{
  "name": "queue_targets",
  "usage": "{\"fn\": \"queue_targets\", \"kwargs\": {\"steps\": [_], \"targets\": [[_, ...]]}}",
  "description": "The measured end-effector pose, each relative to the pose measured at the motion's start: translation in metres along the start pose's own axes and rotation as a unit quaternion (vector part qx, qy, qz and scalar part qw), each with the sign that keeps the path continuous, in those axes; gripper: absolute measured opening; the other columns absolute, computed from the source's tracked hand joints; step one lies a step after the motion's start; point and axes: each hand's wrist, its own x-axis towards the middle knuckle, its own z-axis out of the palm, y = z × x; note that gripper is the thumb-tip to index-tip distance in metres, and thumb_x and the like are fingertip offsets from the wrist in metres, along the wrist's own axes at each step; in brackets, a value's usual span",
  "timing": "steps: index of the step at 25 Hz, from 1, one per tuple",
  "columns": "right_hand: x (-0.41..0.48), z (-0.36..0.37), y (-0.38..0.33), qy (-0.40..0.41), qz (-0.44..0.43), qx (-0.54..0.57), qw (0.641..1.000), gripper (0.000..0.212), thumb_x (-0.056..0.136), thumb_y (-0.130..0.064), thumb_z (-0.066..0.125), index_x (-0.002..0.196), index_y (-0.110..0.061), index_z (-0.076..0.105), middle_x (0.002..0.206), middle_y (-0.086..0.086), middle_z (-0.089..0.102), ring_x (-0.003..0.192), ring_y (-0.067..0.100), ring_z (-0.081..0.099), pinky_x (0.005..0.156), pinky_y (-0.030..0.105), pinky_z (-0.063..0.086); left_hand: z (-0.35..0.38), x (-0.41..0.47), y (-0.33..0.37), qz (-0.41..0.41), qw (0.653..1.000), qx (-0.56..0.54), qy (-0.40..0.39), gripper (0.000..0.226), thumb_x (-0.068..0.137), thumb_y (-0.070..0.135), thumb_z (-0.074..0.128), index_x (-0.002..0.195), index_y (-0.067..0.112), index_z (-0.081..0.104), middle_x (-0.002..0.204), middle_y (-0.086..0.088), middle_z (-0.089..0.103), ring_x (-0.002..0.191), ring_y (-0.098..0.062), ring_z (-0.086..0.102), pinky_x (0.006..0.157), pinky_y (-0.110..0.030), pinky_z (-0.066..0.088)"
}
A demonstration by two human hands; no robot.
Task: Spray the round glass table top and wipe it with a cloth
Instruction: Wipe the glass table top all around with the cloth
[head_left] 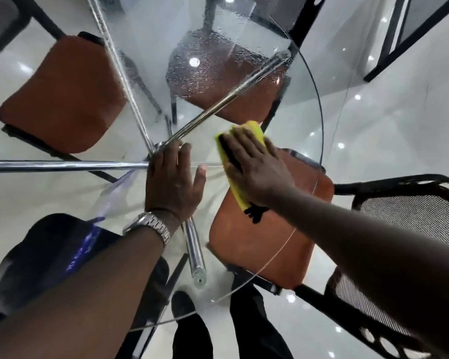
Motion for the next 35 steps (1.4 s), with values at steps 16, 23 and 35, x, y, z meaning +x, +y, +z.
{"fn": "queue_targets", "kwargs": {"steps": [16,23,35], "targets": [[0.091,-0.032,0.169,0.087,0.118,0.065,0.987,0.067,0.109,-0.057,0.039,0.170,-0.034,0.021,0.179,0.007,0.017,0.165,0.032,0.018,0.126,0.058,0.030,0.049,0.034,0.051,0.085,0.993,-0.002,-0.082,0.062,0.101,0.040,0.050,0.151,0.004,0.046,0.163,-0.014,0.038,0.151,-0.035,0.035,0.123,-0.055,0.027],[-0.002,-0.035,0.119,0.065,0.340,0.216,0.913,0.075,0.111,-0.057,0.040,0.170,-0.039,-0.003,0.154,0.019,0.044,0.129,0.044,0.056,0.084,0.041,0.038,0.046,0.036,0.054,0.088,0.992,0.001,-0.085,0.062,0.101,0.039,0.049,0.152,0.003,0.046,0.162,-0.016,0.038,0.150,-0.037,0.036,0.121,-0.057,0.029],[0.029,-0.036,0.141,0.073,0.434,0.300,0.846,0.064,0.107,-0.056,0.048,0.161,-0.027,0.030,0.119,0.014,0.070,0.110,0.040,0.068,0.083,0.039,0.047,0.047,0.036,0.055,0.092,0.993,0.011,-0.078,0.062,0.101,0.038,0.050,0.151,0.002,0.046,0.160,-0.017,0.041,0.148,-0.038,0.038,0.120,-0.057,0.031]]}}
